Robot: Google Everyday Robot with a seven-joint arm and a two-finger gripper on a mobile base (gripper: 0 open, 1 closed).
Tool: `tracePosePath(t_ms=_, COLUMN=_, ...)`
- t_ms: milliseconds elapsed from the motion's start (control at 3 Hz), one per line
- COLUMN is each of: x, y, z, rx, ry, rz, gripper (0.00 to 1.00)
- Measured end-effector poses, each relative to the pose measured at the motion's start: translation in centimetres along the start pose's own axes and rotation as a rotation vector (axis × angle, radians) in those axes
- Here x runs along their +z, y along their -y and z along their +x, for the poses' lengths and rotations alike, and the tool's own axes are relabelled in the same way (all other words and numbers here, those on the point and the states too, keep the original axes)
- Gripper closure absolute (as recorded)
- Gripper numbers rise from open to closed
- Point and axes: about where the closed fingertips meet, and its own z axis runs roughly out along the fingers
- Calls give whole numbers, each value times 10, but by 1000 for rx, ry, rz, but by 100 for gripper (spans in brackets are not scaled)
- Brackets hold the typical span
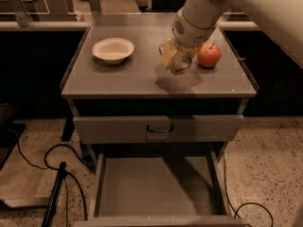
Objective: Place 7up can into middle drawer
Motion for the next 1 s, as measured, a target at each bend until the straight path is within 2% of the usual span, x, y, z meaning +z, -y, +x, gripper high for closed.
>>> tracePosePath(t_ms=333, x=17, y=-6, z=17, rx=-9, ry=-50, rz=-5, gripper=100)
tracePosePath(t_ms=1000, x=5, y=-12, z=23, rx=-16, ry=-35, rz=7, gripper=100)
